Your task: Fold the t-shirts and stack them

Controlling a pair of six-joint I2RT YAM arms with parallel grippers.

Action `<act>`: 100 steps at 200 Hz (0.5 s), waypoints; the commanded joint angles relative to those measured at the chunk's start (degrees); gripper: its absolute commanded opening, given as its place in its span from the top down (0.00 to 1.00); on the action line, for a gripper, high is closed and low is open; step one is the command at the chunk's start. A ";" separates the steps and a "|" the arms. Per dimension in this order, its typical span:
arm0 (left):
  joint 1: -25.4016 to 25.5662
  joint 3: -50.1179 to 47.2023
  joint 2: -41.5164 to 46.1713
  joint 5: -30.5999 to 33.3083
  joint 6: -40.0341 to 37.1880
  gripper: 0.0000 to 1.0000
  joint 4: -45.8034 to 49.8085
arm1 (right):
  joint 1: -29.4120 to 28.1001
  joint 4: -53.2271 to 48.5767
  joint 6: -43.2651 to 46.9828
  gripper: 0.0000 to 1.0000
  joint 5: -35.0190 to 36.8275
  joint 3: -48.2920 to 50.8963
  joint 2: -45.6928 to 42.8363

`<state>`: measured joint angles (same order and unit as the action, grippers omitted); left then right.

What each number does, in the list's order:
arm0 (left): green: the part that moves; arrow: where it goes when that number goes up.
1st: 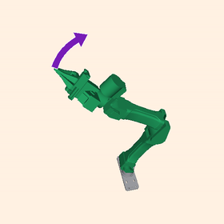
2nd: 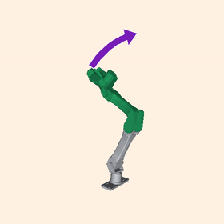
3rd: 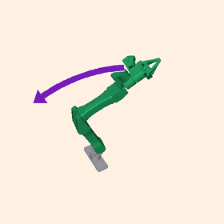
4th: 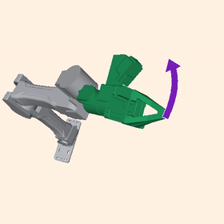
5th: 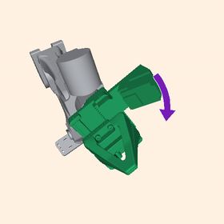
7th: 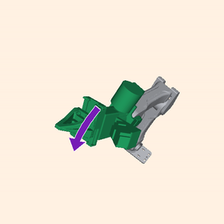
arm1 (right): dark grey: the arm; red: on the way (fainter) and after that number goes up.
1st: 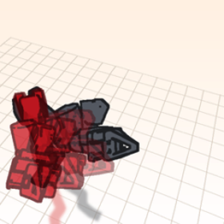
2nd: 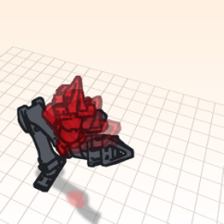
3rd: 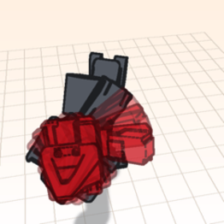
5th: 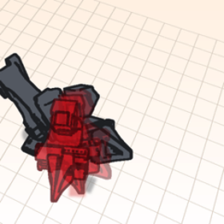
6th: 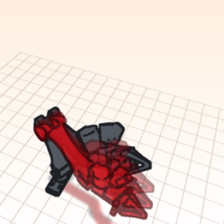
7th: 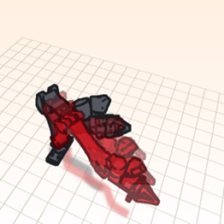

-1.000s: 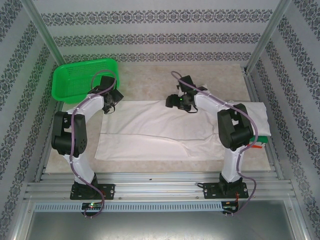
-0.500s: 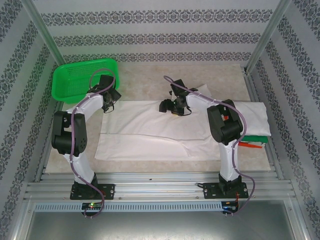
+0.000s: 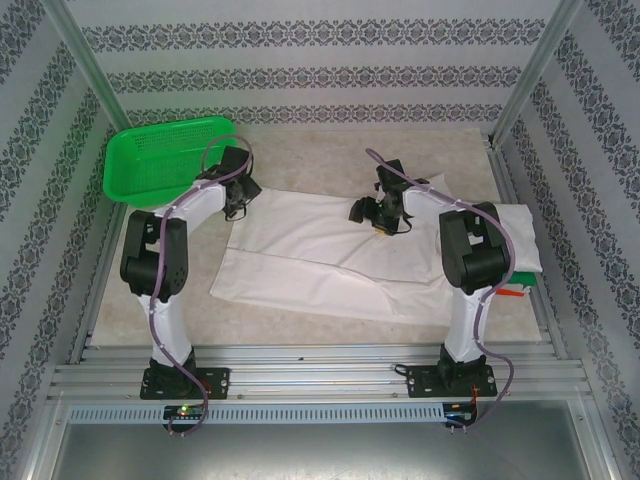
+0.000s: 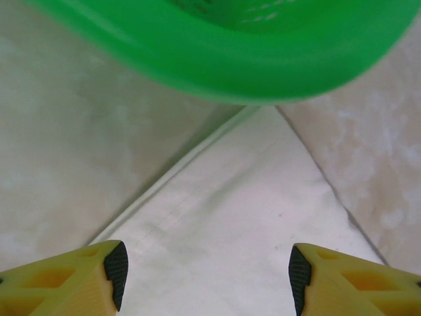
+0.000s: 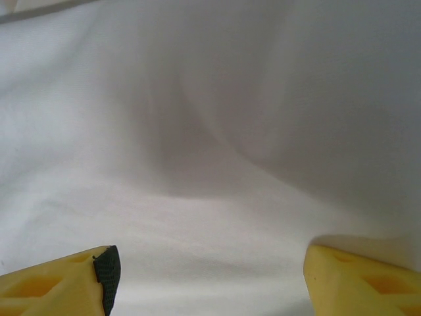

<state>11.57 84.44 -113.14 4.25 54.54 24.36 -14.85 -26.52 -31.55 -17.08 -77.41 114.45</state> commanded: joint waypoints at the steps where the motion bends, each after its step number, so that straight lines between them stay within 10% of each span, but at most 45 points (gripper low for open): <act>1: 2.89 6.84 -3.63 4.07 1.14 0.38 5.85 | -0.58 -0.42 2.42 0.25 -1.09 1.66 -4.10; 100: 3.99 42.34 -26.63 16.64 11.02 0.49 31.40 | 0.17 1.47 3.43 0.26 -2.41 4.63 -10.24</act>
<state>16.16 120.27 -135.87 17.26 62.24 46.24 -14.85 -25.65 -29.23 -18.57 -74.35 105.47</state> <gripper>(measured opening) 0.516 0.745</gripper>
